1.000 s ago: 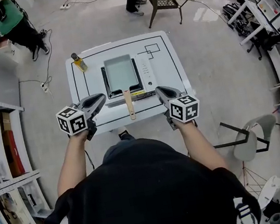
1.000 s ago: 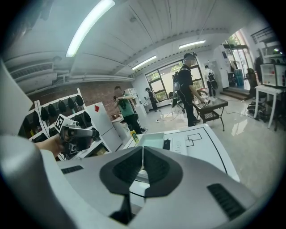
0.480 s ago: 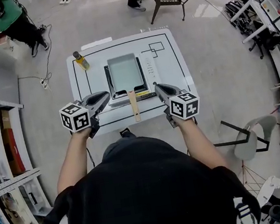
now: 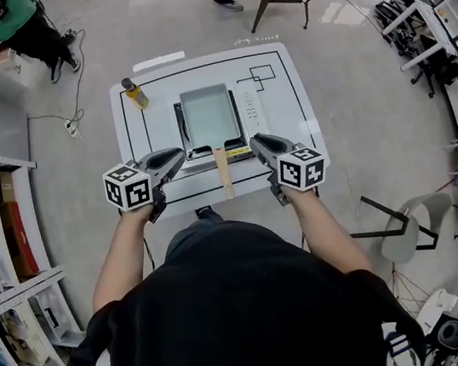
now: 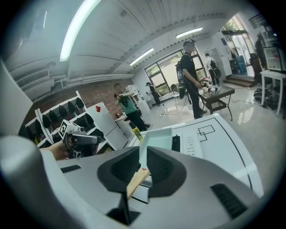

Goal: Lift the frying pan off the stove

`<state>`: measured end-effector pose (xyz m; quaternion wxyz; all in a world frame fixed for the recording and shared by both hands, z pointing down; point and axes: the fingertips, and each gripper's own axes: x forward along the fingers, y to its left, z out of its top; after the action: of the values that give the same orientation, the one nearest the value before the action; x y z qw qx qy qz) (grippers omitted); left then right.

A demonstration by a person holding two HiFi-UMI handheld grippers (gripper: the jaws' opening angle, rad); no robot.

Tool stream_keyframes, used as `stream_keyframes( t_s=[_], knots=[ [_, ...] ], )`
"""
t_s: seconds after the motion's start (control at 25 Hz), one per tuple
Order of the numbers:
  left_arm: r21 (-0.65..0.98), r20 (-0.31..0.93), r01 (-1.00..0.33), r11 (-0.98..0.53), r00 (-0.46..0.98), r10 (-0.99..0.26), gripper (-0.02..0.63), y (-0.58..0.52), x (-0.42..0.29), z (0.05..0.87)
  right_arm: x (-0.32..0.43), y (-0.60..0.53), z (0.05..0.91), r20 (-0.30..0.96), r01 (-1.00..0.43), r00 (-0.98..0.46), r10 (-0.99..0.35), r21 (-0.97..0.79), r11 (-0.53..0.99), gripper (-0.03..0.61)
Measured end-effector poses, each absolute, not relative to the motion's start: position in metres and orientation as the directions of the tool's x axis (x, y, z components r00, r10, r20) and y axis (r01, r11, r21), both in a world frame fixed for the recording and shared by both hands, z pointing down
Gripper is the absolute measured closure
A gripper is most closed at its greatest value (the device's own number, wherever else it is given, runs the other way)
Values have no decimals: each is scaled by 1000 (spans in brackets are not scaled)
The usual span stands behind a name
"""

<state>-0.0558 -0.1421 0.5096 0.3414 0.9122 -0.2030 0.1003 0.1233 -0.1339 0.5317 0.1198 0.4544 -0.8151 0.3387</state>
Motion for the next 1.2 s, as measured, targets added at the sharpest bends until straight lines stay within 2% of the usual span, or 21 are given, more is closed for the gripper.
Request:
stream_keyframes(
  t_s=[0.2,1.2],
  knots=[
    [597,323,-432,-676,901,-291,574,-146,-52,517,118,-138,545,514,-809,-577,-635,-468,356,515],
    [668,356,-405,-625,911,-210,476,-135,-28,557,100,-148,593,529,-733,-666,-526,-596,329,462]
  ],
)
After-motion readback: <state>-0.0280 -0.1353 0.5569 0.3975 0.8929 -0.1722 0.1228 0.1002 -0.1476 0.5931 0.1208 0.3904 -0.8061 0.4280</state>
